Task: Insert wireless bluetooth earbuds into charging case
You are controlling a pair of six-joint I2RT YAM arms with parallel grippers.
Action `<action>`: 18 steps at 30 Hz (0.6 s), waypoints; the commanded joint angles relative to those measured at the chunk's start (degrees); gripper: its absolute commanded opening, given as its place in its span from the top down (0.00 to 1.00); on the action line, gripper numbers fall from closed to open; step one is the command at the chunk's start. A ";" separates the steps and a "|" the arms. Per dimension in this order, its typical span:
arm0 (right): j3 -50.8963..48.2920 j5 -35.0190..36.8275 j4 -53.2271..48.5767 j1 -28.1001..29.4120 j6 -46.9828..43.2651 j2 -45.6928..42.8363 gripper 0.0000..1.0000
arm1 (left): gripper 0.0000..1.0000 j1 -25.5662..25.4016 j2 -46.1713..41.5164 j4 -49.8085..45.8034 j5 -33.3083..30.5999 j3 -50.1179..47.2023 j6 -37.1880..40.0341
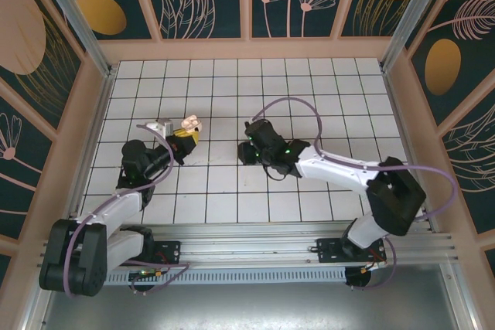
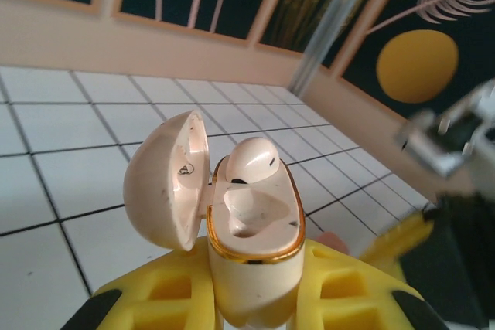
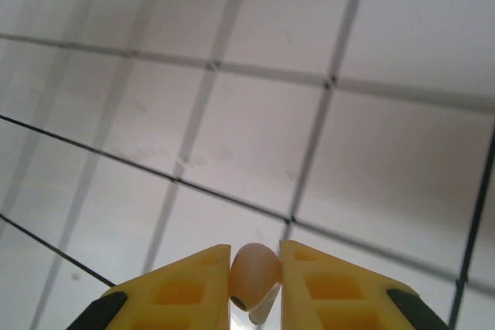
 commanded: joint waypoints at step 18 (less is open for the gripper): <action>-0.50 -21.51 24.84 -0.40 -33.72 -11.82 0.81 | 0.92 -6.69 -5.87 4.97 9.46 -0.60 10.04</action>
